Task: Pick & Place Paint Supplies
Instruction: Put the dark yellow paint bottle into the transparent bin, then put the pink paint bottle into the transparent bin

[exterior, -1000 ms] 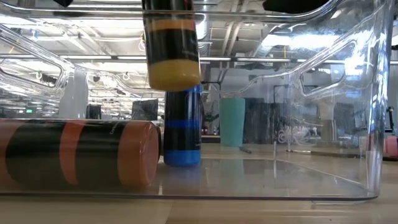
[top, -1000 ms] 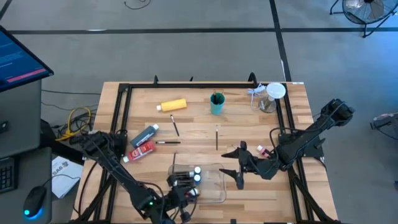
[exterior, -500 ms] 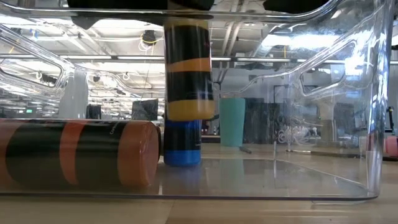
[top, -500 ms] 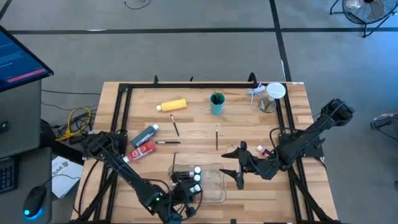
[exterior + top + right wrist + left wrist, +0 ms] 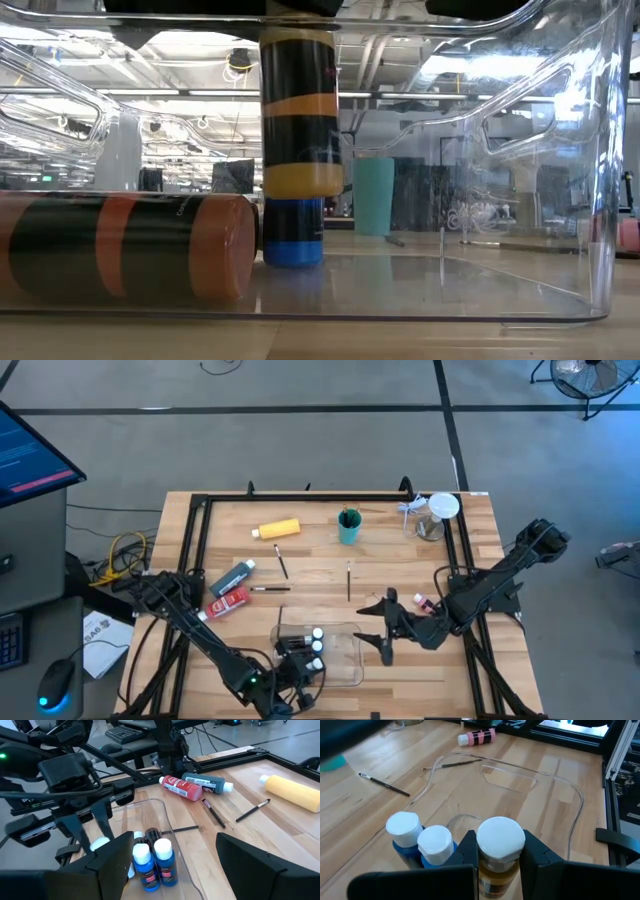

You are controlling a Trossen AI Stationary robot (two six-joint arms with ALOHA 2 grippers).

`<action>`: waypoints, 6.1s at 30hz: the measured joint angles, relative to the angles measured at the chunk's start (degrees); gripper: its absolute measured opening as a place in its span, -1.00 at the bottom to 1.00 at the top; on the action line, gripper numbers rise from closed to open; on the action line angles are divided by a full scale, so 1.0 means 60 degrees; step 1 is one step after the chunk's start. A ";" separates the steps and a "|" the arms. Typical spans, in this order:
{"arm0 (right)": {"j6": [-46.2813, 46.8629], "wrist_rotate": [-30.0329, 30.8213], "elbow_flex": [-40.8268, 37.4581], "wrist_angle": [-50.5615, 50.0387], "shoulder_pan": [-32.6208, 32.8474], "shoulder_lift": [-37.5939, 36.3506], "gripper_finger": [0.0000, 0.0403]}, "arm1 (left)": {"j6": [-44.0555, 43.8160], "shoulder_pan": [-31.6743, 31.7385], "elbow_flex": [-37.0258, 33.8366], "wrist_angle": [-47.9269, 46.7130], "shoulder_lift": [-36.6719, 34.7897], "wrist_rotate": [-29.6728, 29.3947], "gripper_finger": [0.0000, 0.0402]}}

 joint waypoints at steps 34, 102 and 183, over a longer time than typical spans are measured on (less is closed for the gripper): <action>-0.0007 0.0000 0.0000 -0.0029 0.0175 0.0003 0.37 | -0.1229 0.0202 -0.0574 -0.0378 0.0287 0.0306 -0.85; 0.6688 -0.0467 0.0015 0.3656 -0.1438 -0.0006 0.37 | 0.3863 0.2270 -0.1856 -0.0294 -0.8787 0.3559 -0.50; 0.8019 -0.8141 -0.1871 -1.1532 -0.2823 -0.1086 0.37 | 0.5085 0.6269 -0.2973 -0.0464 -0.8784 0.9213 -0.50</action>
